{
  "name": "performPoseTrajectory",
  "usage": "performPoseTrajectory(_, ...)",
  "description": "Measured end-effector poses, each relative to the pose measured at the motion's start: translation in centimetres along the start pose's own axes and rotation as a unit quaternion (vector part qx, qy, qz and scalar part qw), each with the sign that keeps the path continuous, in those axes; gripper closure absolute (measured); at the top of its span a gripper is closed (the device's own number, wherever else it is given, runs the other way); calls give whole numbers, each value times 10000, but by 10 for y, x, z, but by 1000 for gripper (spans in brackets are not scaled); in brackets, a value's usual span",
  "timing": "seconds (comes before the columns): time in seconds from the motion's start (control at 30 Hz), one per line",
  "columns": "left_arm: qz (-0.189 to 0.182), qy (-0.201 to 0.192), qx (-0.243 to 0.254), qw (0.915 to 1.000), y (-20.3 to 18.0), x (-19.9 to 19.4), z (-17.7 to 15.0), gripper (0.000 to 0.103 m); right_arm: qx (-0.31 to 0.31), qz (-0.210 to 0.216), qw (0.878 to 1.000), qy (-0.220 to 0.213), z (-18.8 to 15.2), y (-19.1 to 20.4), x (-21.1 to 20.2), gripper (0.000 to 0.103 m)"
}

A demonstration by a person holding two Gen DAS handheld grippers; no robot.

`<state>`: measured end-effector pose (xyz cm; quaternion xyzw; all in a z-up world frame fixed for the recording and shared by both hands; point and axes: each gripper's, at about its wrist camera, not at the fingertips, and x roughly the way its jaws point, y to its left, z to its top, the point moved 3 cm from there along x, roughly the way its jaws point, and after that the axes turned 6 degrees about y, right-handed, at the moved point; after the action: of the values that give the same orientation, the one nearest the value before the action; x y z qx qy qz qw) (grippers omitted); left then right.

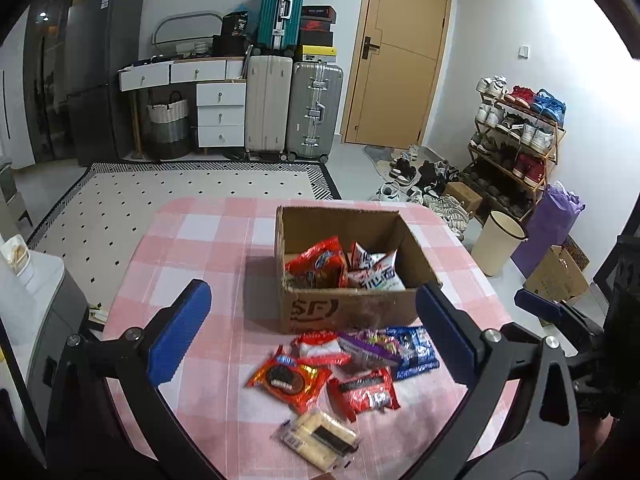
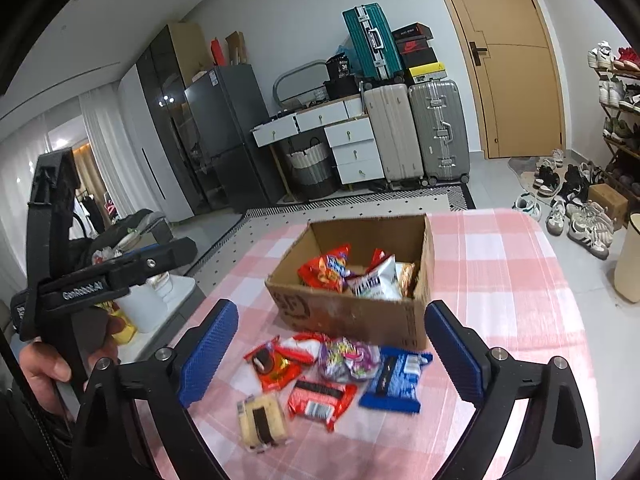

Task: Organize snacks
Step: 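Move both grippers back toward the remaining snacks on the table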

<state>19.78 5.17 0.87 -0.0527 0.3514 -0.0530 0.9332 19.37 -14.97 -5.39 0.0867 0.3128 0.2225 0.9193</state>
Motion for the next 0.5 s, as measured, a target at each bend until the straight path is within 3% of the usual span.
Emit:
performPoseTrajectory(0.27, 28, 159, -148, 9998, 13, 1, -54, 1, 77, 130, 9999, 79, -37, -5, -2, 6)
performPoseTrajectory(0.5, -147, 675, -321, 9971, 27, 26, -106, 1, 222, 158, 9995, 180, -66, -12, 2, 6)
